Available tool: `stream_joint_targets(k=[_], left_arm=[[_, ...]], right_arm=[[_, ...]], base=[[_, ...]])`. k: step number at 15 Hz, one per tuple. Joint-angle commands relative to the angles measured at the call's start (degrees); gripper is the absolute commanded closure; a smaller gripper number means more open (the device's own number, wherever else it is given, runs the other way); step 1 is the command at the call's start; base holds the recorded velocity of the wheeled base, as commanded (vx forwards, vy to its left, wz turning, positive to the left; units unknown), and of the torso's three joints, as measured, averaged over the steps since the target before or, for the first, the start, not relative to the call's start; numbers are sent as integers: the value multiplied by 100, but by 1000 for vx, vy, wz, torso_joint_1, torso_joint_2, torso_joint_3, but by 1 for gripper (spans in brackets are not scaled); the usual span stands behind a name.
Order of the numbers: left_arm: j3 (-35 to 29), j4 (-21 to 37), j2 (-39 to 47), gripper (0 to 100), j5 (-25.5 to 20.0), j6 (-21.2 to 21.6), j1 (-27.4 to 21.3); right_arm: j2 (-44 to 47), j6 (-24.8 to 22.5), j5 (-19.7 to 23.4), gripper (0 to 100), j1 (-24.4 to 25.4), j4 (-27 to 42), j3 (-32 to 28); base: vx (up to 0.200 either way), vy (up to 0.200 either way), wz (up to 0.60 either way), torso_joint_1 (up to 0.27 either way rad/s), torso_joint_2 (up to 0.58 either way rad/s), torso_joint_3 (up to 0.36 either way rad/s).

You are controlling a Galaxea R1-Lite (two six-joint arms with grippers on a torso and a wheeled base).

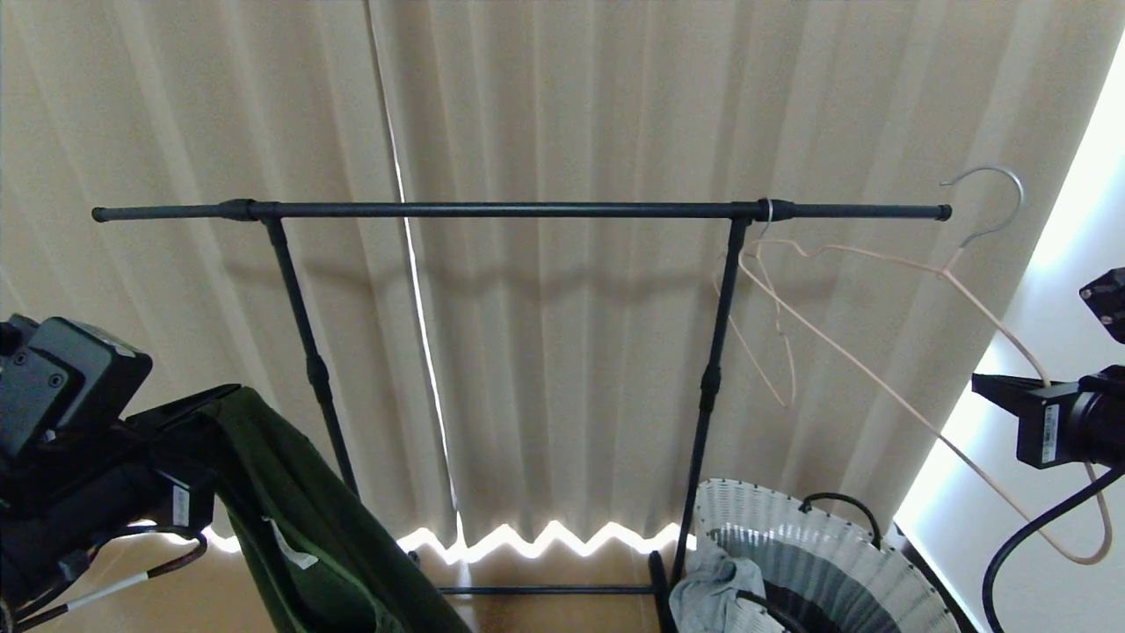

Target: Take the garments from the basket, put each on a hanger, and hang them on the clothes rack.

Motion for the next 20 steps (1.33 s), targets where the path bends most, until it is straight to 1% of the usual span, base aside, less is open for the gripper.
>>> stream_joint_targets(k=[1,8,12,15,16,17,18,20], left_arm=[[10,0,4,100,0,1,1],[36,0,4,100,0,9,1],[115,0,22,100,0,9,-43],[-69,9,162,100,-9,97,-43],[-157,9,355,100,0,370,-43],[-201,9,452,100,18,484,-104],[-333,53,505,100,53,484,-201],[-808,431,593,100,255,475,-412]], right_arm=[[-13,6,2,100,152,-7,-16],[-13,6,2,100,275,1,99],[-39,14,-7,100,451,1,380],[-66,14,2,100,600,1,635],[-66,14,2,100,820,1,740],[-66,32,10,100,978,1,740],[-74,76,54,100,1119,1,723],[-48,129,169,100,1479,1,679]], base=[[0,200,0,2,2,2],[0,200,0,4,5,3],[0,0,0,0,0,0],[0,0,0,0,0,0],[0,0,0,0,0,0],[0,0,0,0,0,0],[0,0,0,0,0,0],[0,0,0,0,0,0]])
